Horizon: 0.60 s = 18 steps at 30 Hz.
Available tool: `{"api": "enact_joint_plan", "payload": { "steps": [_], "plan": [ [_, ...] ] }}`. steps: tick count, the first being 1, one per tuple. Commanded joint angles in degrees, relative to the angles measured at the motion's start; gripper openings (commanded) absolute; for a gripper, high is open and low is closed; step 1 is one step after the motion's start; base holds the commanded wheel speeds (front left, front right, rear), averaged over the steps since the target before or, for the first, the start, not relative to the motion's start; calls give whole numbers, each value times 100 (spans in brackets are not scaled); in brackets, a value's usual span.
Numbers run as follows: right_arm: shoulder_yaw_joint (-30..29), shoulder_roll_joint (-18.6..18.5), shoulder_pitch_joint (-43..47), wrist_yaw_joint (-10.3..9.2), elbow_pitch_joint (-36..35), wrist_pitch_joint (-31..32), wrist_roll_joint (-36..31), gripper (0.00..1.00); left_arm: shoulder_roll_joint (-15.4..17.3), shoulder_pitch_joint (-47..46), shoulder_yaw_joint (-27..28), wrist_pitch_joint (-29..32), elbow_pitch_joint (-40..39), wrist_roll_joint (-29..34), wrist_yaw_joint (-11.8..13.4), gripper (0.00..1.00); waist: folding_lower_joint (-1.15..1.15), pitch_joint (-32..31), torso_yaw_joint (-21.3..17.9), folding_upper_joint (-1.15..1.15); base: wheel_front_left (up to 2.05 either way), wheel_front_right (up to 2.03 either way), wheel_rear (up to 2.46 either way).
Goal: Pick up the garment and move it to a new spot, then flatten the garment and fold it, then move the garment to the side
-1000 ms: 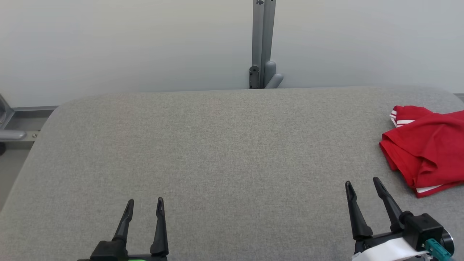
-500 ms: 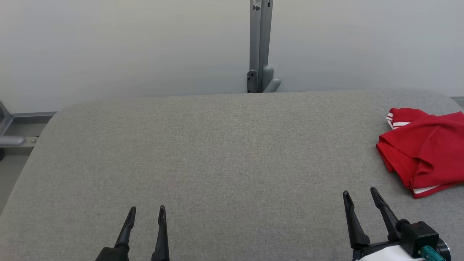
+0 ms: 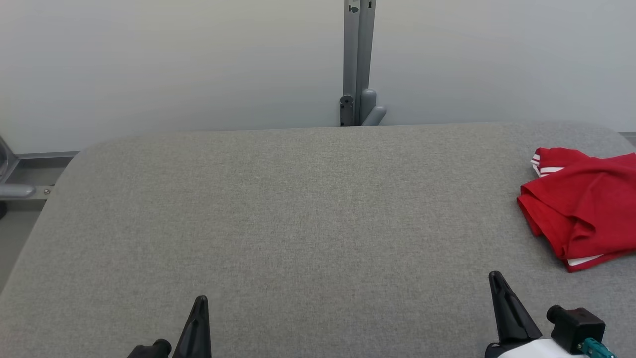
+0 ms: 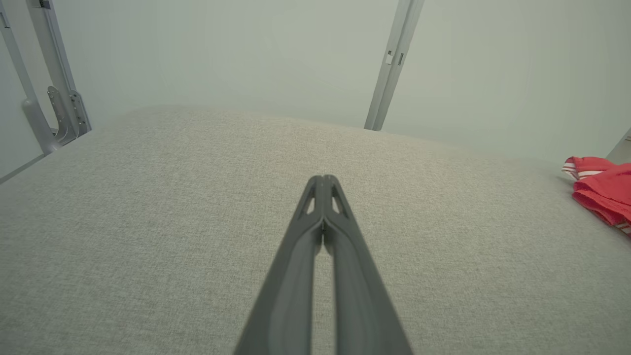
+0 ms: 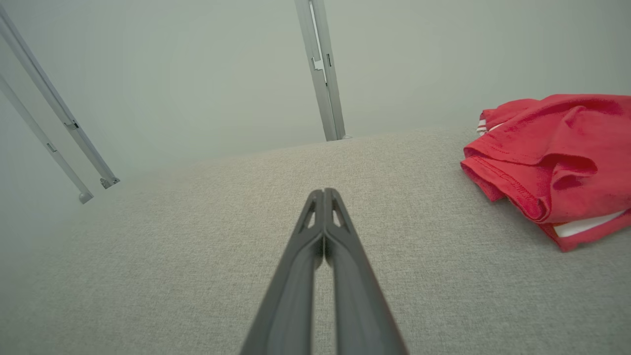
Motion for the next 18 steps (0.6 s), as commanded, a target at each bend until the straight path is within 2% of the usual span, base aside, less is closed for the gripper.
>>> {"api": "enact_joint_plan", "payload": {
  "steps": [1, 18],
  "plan": [
    [-55, -31, -167, 0, -44, 54, 249, 0, 14, -152, 37, 22, -62, -242, -35, 0, 0, 6, -3, 0, 0, 0, 0],
    [-345, -98, -624, -1, 311, 585, 2015, 0, 45, -615, 197, 279, 213, -1989, -201, 0, 0, 87, -35, 0, 0, 0, 0]
  ]
}}
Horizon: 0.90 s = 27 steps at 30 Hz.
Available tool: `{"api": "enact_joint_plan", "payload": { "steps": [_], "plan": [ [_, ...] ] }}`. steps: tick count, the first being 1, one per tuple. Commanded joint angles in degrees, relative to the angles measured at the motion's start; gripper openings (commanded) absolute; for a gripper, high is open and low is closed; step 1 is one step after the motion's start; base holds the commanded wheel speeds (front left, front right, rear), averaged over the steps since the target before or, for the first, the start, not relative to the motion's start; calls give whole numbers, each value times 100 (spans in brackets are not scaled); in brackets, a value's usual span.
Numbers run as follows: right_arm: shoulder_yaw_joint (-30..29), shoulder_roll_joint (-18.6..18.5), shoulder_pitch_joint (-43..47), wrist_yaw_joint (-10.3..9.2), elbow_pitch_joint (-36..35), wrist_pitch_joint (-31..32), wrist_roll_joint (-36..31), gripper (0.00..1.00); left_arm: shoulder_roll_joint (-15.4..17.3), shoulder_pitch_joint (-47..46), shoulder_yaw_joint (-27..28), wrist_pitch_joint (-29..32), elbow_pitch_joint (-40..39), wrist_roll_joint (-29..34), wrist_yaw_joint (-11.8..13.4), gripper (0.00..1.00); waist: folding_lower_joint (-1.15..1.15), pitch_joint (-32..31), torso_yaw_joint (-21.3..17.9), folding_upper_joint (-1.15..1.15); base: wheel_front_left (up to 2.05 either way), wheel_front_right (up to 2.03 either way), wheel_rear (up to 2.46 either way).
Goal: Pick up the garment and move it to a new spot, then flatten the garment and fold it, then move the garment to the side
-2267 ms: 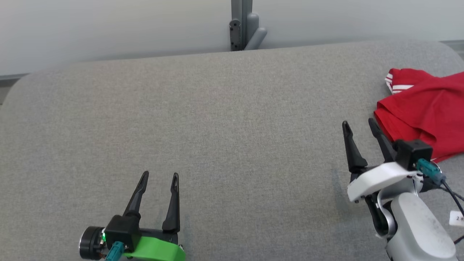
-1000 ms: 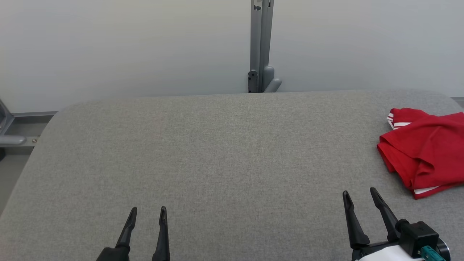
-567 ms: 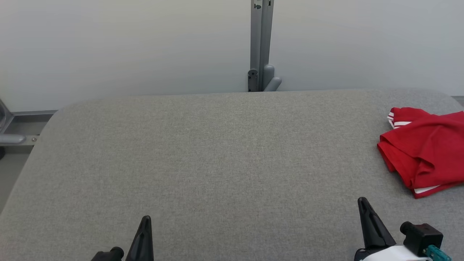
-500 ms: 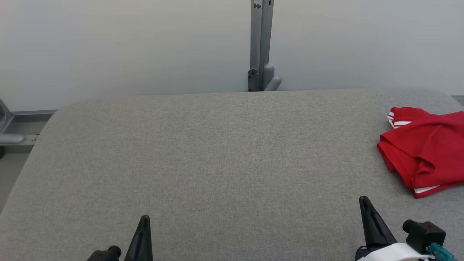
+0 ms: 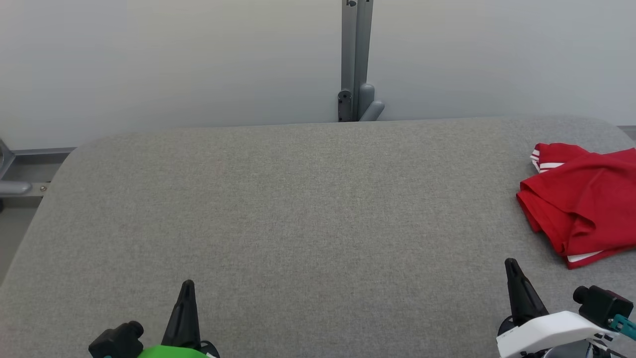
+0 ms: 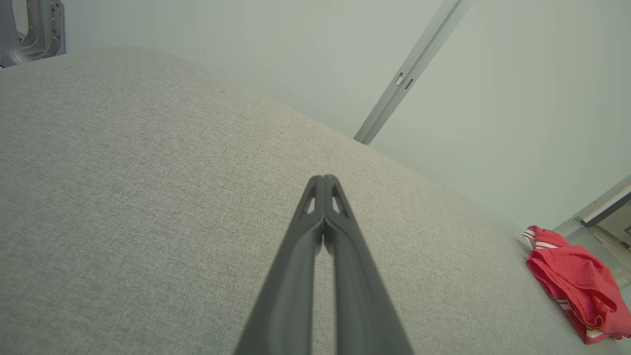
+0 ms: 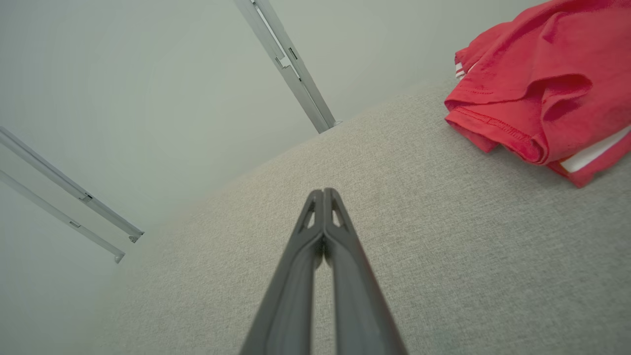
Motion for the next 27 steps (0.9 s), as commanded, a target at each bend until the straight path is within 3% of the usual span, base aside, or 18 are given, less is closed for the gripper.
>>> {"api": "enact_joint_plan", "payload": {
  "steps": [1, 27],
  "plan": [
    [-57, -48, -192, -1, -27, 51, 217, 0, 34, -208, 48, 30, -50, -233, -39, 0, 0, 6, -3, 0, 0, 0, 0],
    [-496, -58, -721, 0, 374, 752, 2232, 0, 32, -694, 289, 371, 189, -2264, -226, 0, 0, 131, -52, 0, 0, 0, 0]
  ]
}}
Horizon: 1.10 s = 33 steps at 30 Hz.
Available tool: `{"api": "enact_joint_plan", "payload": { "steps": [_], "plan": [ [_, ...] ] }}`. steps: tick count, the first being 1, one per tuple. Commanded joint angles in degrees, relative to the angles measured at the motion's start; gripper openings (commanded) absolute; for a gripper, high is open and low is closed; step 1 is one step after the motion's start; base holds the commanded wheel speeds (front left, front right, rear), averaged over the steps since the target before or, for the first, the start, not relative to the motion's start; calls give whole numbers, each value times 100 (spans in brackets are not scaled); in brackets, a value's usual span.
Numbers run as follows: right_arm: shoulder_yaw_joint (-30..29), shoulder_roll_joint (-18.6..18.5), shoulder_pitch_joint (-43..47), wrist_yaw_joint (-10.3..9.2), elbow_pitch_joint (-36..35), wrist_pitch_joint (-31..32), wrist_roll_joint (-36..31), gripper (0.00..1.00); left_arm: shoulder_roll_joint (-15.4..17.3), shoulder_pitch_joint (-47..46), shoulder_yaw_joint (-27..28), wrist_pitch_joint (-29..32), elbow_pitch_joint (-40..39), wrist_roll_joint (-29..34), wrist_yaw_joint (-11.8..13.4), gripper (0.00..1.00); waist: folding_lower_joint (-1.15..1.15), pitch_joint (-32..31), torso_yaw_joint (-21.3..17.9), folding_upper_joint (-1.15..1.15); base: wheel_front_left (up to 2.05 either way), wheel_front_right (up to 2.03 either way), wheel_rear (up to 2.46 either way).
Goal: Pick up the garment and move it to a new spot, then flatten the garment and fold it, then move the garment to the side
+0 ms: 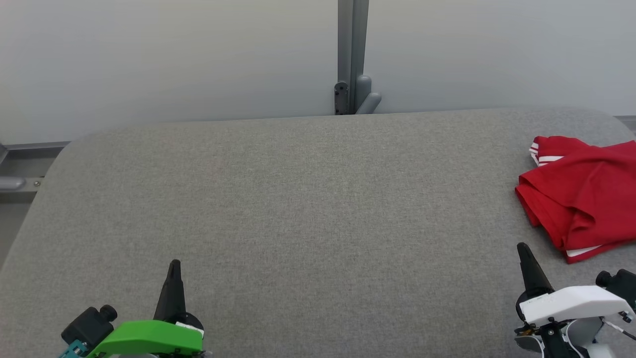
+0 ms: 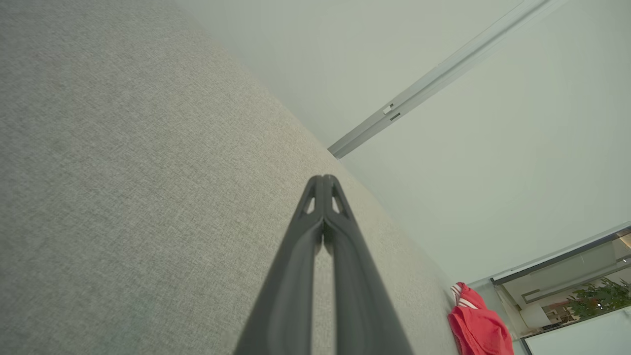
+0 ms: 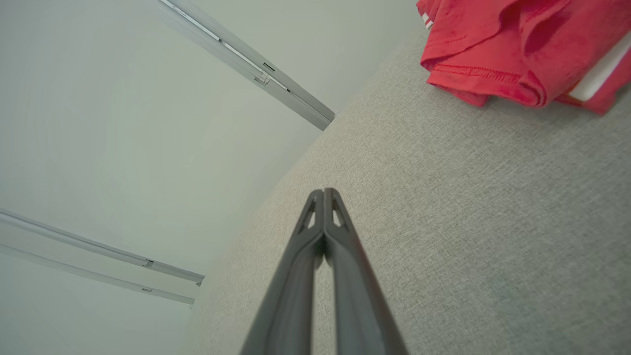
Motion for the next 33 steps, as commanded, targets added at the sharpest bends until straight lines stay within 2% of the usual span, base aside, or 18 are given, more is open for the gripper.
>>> {"api": "enact_joint_plan", "payload": {
  "steps": [1, 33],
  "plan": [
    [-39, -39, -157, 3, -31, 27, 110, 0, 28, -162, 30, 27, -42, -134, -33, 0, 0, 3, -1, 0, 0, 0, 0],
    [-507, -1, -646, 3, 347, 720, 1916, 0, 6, -616, 279, 358, 197, -1972, -209, 0, 0, 156, -62, 0, 0, 0, 0]
  ]
}}
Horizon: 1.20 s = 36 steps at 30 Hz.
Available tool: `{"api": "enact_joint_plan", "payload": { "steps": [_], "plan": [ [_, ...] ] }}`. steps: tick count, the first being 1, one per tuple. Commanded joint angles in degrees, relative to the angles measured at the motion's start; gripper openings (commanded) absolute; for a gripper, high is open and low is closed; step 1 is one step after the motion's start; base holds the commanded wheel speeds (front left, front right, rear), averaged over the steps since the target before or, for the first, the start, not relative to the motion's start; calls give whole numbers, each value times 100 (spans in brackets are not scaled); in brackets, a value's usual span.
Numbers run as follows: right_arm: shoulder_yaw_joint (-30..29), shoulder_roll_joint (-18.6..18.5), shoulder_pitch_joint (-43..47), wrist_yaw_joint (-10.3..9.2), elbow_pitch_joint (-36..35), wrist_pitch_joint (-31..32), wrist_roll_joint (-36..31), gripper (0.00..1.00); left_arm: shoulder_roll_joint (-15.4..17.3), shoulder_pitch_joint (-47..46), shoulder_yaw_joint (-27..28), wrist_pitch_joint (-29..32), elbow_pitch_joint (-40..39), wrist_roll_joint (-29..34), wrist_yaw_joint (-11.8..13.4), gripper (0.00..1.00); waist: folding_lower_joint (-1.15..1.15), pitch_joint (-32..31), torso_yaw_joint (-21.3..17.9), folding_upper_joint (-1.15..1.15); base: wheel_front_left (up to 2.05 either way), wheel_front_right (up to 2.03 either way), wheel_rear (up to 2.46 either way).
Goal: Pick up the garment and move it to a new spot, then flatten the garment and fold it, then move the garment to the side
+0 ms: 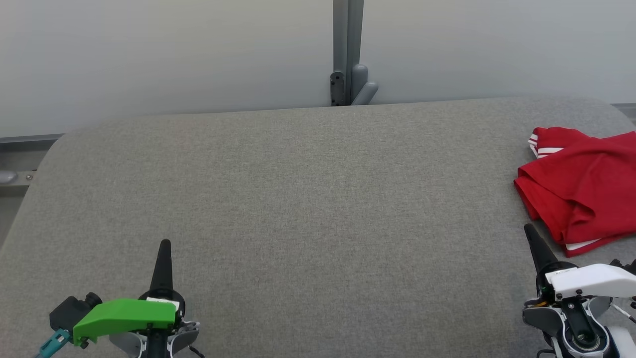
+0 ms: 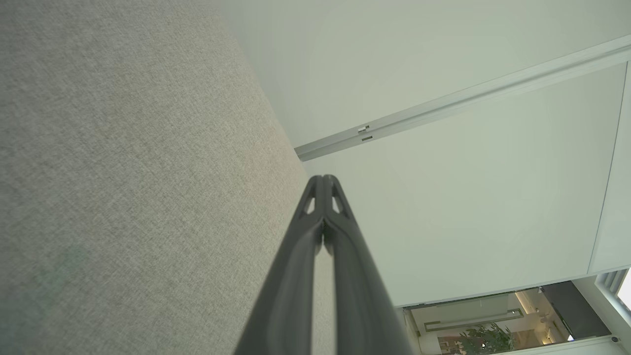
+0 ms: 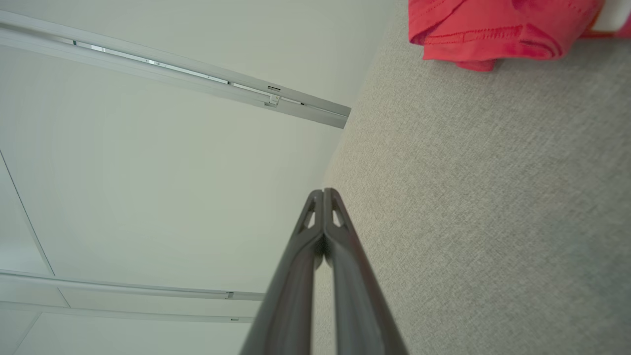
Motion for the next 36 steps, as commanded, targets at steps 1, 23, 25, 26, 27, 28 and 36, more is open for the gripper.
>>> {"api": "enact_joint_plan", "payload": {
  "steps": [1, 23, 25, 26, 27, 28, 36],
  "plan": [
    [-52, -16, -132, 3, 3, 61, 163, 0, 12, -161, 45, 26, -11, -150, -52, 0, 0, 10, -4, 0, 0, 0, 0],
    [-308, 15, -395, 2, 199, 430, 1077, 0, 1, -396, 167, 196, 116, -1104, -137, 0, 0, 110, -44, 0, 0, 0, 0],
    [-331, 18, -411, 2, 221, 465, 1164, 0, 0, -411, 179, 214, 128, -1189, -147, 0, 0, 120, -47, 0, 0, 0, 0],
    [-342, 20, -417, 2, 228, 477, 1203, 0, -1, -422, 184, 218, 134, -1236, -143, 0, 0, 124, -49, 0, 0, 0, 0],
    [-353, 21, -425, 2, 237, 494, 1244, 0, -1, -430, 190, 229, 138, -1285, -149, 0, 0, 129, -51, 0, 0, 0, 0],
    [-365, 22, -435, 2, 247, 515, 1287, 0, -1, -440, 195, 236, 144, -1329, -155, 0, 0, 134, -53, 0, 0, 0, 0],
    [-451, 33, -528, 2, 311, 634, 1587, 0, -4, -517, 238, 296, 187, -1643, -185, 0, 0, 172, -68, 0, 0, 0, 0]
  ]
}}
